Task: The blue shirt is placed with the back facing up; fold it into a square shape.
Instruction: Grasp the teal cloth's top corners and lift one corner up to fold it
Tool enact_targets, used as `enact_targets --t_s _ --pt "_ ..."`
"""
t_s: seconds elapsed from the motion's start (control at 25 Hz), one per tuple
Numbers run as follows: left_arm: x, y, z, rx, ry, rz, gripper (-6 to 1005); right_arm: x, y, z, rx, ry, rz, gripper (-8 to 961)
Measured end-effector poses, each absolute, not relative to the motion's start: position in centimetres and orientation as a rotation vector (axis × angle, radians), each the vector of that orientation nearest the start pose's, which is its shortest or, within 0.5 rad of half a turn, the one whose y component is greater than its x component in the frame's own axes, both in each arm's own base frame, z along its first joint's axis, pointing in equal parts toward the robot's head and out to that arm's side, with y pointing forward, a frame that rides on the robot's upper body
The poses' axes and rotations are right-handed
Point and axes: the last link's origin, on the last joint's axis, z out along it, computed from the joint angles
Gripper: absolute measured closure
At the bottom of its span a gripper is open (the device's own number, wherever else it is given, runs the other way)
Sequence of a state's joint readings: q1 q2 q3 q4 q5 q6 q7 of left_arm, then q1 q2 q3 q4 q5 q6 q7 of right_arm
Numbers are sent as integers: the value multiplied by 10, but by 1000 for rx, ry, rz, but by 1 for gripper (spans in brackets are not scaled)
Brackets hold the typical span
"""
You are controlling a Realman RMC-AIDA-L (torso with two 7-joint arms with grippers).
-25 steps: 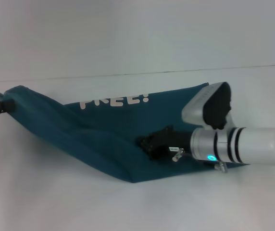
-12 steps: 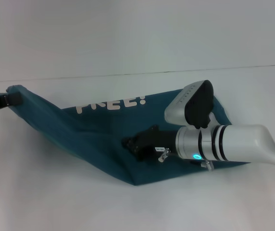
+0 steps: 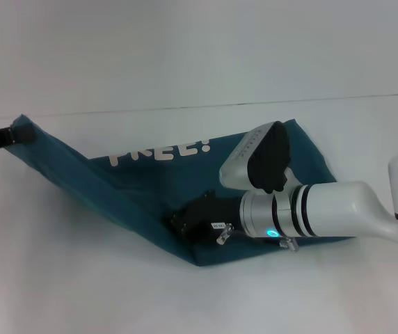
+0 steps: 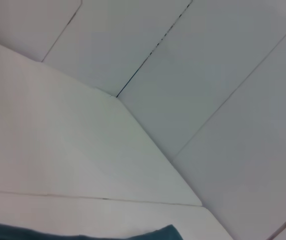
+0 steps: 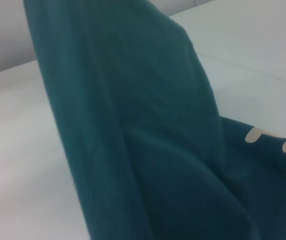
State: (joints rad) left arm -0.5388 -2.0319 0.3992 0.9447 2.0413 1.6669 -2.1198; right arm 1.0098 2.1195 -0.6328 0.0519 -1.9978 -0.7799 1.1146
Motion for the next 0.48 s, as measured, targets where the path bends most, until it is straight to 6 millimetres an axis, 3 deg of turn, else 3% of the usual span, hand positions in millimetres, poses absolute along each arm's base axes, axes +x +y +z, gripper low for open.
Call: enact_targets --t_s 0.48 --pt "-255 360 110 -2314 -1271 -917 972 175 384 -151 -2767 551 287 954"
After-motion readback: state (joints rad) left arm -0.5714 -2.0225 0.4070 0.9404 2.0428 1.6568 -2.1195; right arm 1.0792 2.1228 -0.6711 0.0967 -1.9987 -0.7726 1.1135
